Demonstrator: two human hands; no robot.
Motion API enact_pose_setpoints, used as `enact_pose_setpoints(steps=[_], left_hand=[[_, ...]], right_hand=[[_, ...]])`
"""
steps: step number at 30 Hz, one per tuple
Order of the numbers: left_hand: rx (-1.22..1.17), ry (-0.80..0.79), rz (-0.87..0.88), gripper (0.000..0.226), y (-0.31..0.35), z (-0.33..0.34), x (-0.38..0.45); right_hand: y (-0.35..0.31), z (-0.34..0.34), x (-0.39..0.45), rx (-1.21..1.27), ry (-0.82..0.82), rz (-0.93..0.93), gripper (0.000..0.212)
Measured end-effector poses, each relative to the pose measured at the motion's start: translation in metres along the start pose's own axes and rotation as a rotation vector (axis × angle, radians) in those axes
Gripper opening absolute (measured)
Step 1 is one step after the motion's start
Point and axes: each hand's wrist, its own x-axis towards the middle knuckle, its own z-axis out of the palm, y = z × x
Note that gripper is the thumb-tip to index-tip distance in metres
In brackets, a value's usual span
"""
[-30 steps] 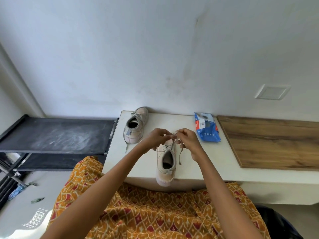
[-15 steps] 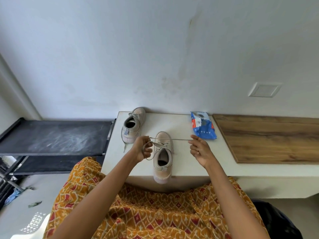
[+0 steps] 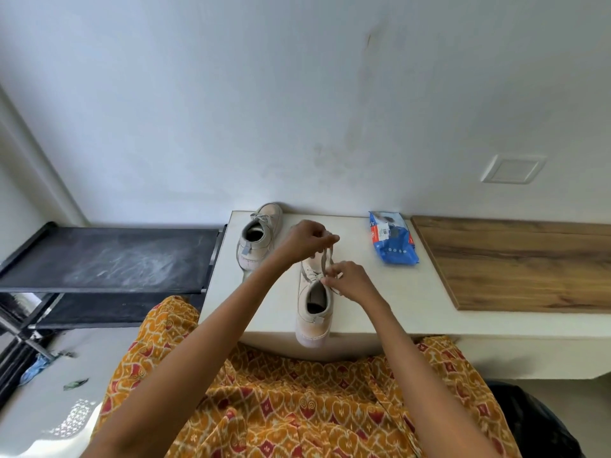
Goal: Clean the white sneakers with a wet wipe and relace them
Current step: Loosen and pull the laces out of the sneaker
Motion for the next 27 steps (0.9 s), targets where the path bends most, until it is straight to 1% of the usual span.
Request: enact_pose_setpoints(steps=[3, 5, 6, 9, 11, 13, 16, 19, 21, 24, 26, 27], left_hand=[[-0.071, 0.001, 0.071, 0.011, -0.001, -0.007, -0.005], [-0.189, 0.025, 0.075, 0.006, -0.008, -0.007, -0.009], [-0.255, 0.032, 0.072, 0.003, -0.010, -0.006, -0.012], [-0.474, 0.078, 0.058, 0.002, -0.010, -0.001, -0.021], [-0.587, 0.119, 0.075, 0.006, -0.006, -0.003, -0.023], [-0.644, 0.133, 0.102, 0.011, 0.000, -0.006, -0.022], [-0.702, 0.101, 0.156, 0.011, 0.006, -0.012, -0.021], [-0.680, 0.113, 0.169, 0.017, 0.005, -0.014, -0.018], [-0.677, 0.159, 0.116, 0.017, 0.000, -0.008, -0.020], [-0.714, 0.210, 0.008, 0.010, -0.019, 0.012, -0.030], [-0.602, 0.244, -0.036, 0.006, -0.036, 0.026, -0.036], [-0.515, 0.257, -0.054, 0.009, -0.043, 0.031, -0.036]], right_hand=[[0.000, 0.002, -0.003, 0.020, 0.081, 0.025, 0.022], [-0.008, -0.003, -0.005, 0.072, 0.118, 0.029, 0.018], [-0.013, -0.006, -0.006, 0.172, 0.126, 0.033, 0.016], [-0.032, -0.014, -0.010, 0.634, 0.080, 0.071, 0.013], [-0.042, -0.019, -0.012, 0.771, 0.074, 0.077, 0.013], [-0.050, -0.024, -0.013, 0.859, 0.088, 0.033, 0.015], [-0.058, -0.030, -0.014, 0.836, 0.138, -0.043, 0.020], [-0.057, -0.028, -0.013, 0.767, 0.186, -0.089, 0.014], [-0.049, -0.022, -0.012, 0.653, 0.212, -0.072, 0.014], [-0.030, -0.005, -0.011, 0.514, 0.201, 0.006, 0.013], [-0.018, 0.008, -0.013, 0.473, 0.163, 0.068, 0.015], [-0.014, 0.015, -0.016, 0.447, 0.140, 0.091, 0.017]])
